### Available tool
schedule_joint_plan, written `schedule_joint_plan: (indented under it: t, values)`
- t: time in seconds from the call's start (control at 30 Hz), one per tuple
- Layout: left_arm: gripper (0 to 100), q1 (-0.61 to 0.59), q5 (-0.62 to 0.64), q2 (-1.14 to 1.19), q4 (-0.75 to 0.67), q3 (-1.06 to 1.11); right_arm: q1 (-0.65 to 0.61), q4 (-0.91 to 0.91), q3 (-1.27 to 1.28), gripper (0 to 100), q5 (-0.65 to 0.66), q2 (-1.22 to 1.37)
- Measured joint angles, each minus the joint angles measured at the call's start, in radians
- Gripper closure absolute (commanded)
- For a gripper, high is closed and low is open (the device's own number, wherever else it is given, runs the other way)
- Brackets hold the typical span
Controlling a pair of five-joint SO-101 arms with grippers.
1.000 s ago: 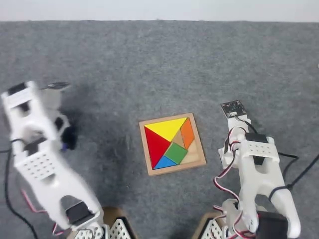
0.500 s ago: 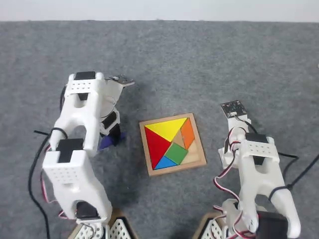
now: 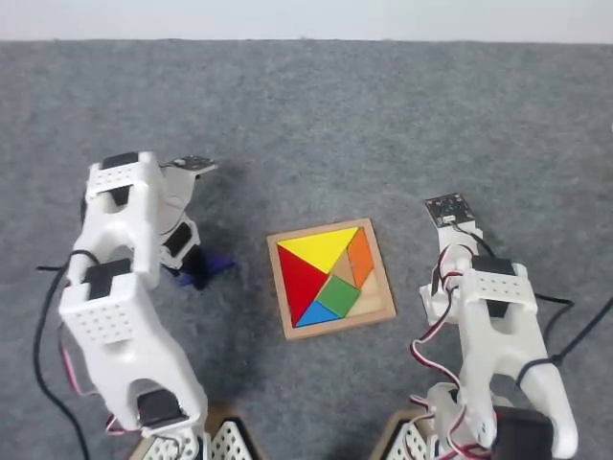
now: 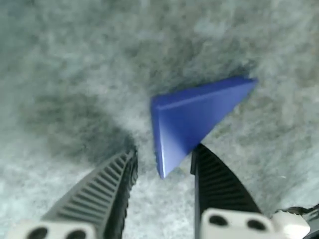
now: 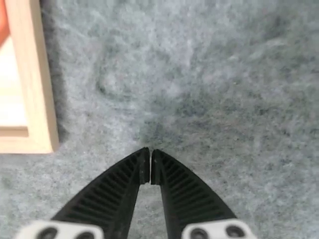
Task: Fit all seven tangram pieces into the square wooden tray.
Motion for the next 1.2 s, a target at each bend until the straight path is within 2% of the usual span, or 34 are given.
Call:
schedule_joint_plan:
  t: [0.43, 0.73, 0.83, 0.97, 1.07, 1.2]
  values:
    - [81, -0.164, -0.106, -0.072, 0.014, 0.014, 0.0, 0.0, 0.0, 96.8, 0.0, 0.0]
    - [81, -0.224, -0.086, -0.407, 0.015, 0.014, -0.021, 0.0, 0.0, 96.8, -0.002, 0.0]
    - [81, -0.313, -0.066, -0.531, 0.017, 0.014, -0.08, 0.031, -0.015, 96.8, 0.0, 0.0]
    - [81, -0.491, -0.068, -0.598, -0.051, 0.014, -0.226, 0.103, -0.13, 96.7, -0.031, 0.0]
    - [81, -0.623, -0.086, -0.598, -0.097, 0.014, -0.388, 0.158, -0.256, 95.0, -0.068, 0.009]
    - [81, -0.746, -0.167, -0.597, -0.132, 0.014, -0.623, 0.267, -0.506, 85.5, -0.115, 0.133]
